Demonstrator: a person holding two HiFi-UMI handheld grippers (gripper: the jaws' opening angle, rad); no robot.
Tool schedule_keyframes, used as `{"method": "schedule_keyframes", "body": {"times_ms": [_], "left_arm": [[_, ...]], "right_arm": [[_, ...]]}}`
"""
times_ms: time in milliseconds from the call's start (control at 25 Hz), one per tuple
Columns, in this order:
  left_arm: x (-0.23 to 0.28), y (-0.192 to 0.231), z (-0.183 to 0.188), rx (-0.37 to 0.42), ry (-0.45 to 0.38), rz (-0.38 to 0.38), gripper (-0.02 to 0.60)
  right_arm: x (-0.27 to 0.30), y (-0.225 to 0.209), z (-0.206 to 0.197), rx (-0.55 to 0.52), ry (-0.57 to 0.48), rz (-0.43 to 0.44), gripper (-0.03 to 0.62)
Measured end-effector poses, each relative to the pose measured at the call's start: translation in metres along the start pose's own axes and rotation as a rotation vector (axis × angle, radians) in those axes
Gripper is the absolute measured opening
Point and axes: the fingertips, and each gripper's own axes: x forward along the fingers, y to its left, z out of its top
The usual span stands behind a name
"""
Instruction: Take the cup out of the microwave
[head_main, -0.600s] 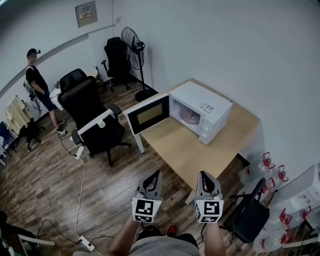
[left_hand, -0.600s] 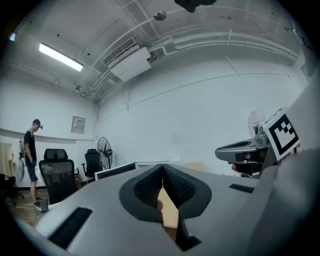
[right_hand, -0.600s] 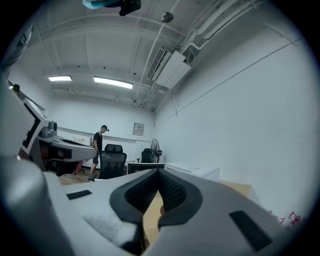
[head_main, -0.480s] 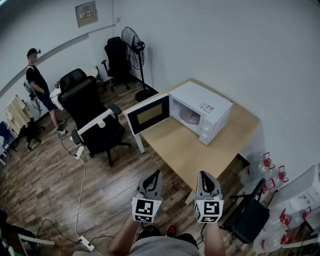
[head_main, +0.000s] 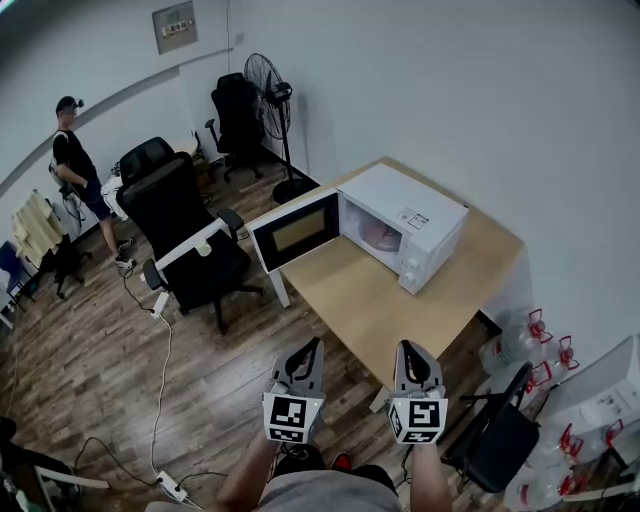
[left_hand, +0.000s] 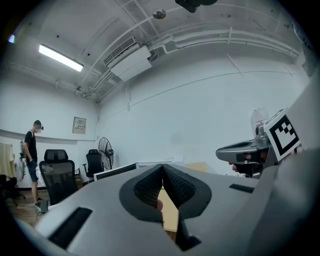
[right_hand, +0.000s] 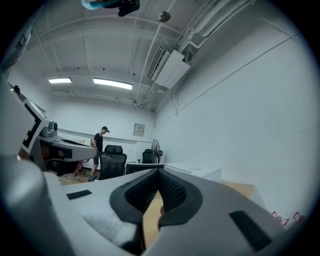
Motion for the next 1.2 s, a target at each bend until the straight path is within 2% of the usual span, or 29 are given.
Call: {"method": "schedule_keyframes", "body": {"times_ms": [280, 520, 880, 1200], "left_arm": [[0.03, 0.01, 0.005, 0.005, -0.013, 0.007, 0.023], [0.075, 0.031, 0.004, 0.013, -0.014, -0.016, 0.023], [0.181, 0.081, 0.01, 0.028, -0.006, -0.118, 0.023], [0.272, 0.11, 0.005, 0.021, 0.013, -0.225, 0.023]], "right_arm": [[0.029, -0.012, 0.003, -0.009, -0.006, 0.01, 0.018], [0.076, -0.024, 0.004, -0.012, -0.008, -0.01, 0.018], [0.175, -0.047, 0.006, 0.011, 0.005, -0.101, 0.018], [0.247, -0.077, 0.0, 0.04, 0.033, -0.215, 0.018]]}}
